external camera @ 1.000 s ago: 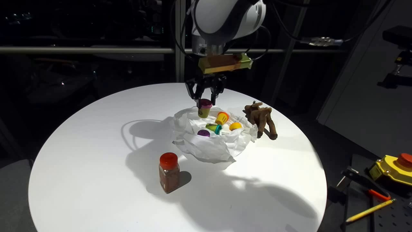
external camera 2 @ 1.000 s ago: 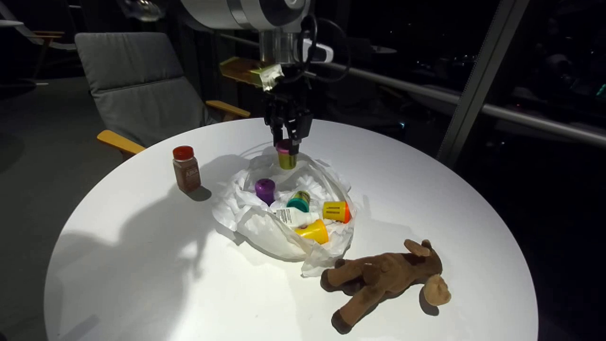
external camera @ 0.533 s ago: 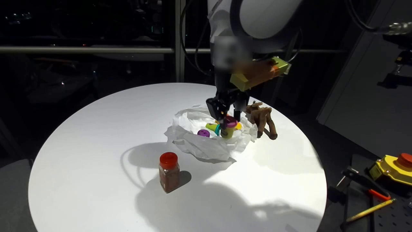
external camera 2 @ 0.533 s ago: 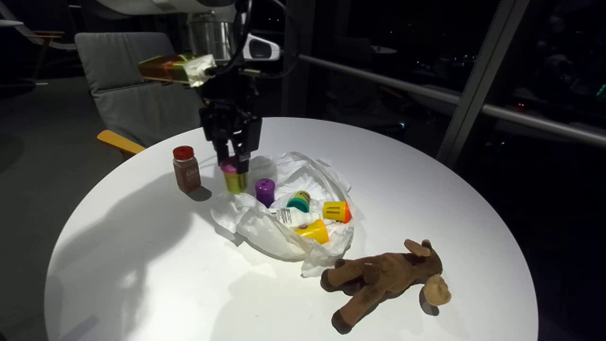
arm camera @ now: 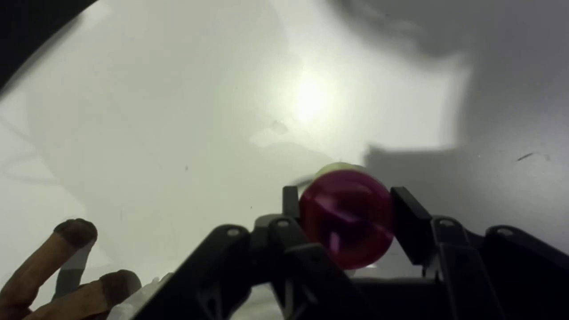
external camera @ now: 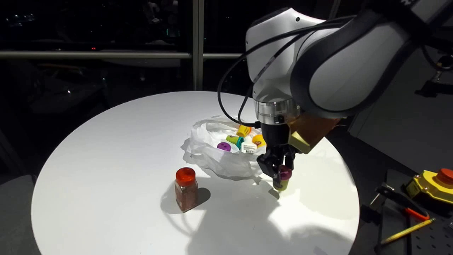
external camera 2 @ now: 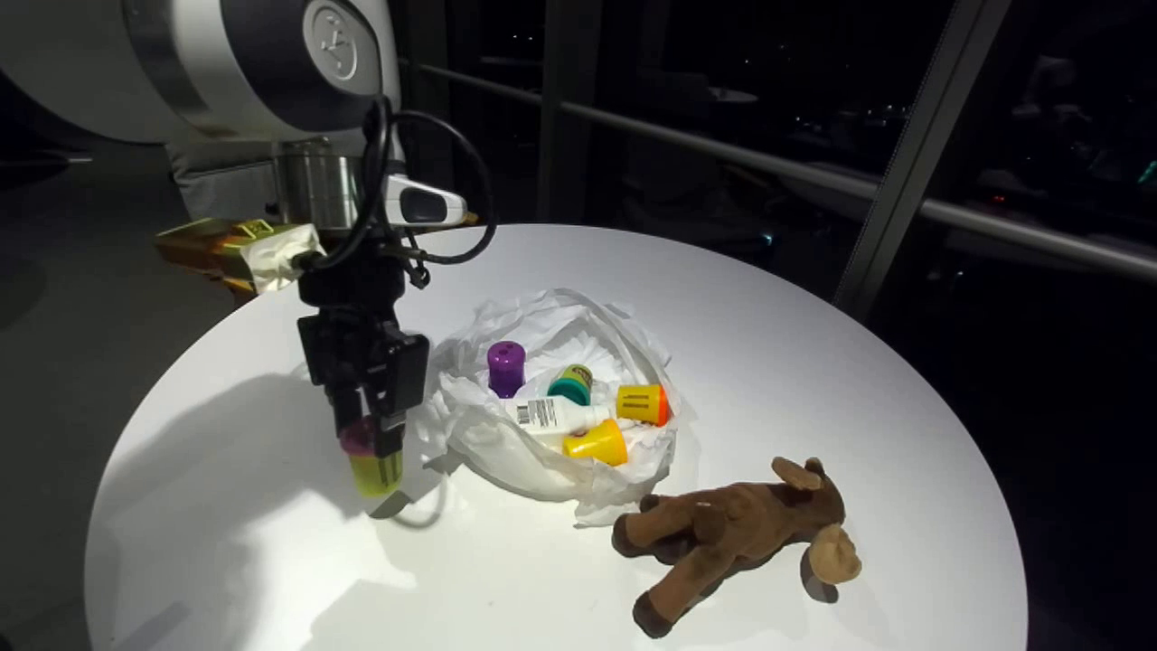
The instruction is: Pick up the objects from the plastic and put them on the table
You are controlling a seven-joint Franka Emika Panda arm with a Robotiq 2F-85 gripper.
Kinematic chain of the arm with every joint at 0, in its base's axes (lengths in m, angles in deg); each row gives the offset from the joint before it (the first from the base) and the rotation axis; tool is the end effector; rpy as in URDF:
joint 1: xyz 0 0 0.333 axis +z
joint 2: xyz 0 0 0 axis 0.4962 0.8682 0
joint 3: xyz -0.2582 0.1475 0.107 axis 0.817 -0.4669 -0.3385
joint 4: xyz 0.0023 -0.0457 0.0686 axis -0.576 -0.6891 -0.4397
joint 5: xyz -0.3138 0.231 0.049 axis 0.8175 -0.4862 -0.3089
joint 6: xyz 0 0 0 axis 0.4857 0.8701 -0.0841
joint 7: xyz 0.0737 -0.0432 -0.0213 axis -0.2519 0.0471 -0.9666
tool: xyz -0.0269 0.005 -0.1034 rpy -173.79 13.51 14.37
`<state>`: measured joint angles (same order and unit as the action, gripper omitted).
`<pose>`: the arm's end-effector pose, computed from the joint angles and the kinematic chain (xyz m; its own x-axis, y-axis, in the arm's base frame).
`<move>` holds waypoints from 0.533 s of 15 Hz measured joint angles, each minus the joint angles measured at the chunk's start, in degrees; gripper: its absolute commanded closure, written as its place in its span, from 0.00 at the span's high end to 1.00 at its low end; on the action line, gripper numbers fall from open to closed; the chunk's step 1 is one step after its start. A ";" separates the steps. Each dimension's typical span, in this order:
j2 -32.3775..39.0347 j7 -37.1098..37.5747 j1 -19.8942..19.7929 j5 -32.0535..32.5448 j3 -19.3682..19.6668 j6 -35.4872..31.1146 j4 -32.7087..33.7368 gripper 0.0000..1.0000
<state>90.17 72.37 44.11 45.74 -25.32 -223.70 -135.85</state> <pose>0.4746 0.0964 0.1670 0.9721 -0.1288 -0.1958 -0.0798 -0.9675 0.2401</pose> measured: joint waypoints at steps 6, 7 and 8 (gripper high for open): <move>-0.71 -0.93 0.39 -0.22 -4.58 -2.39 -2.61 0.28; -0.57 -0.94 0.65 -0.24 -5.49 -3.38 -2.75 0.28; -0.30 -0.94 1.09 -0.24 -6.12 -4.93 -2.85 0.28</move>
<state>89.86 71.43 45.20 45.50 -31.44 -228.63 -138.70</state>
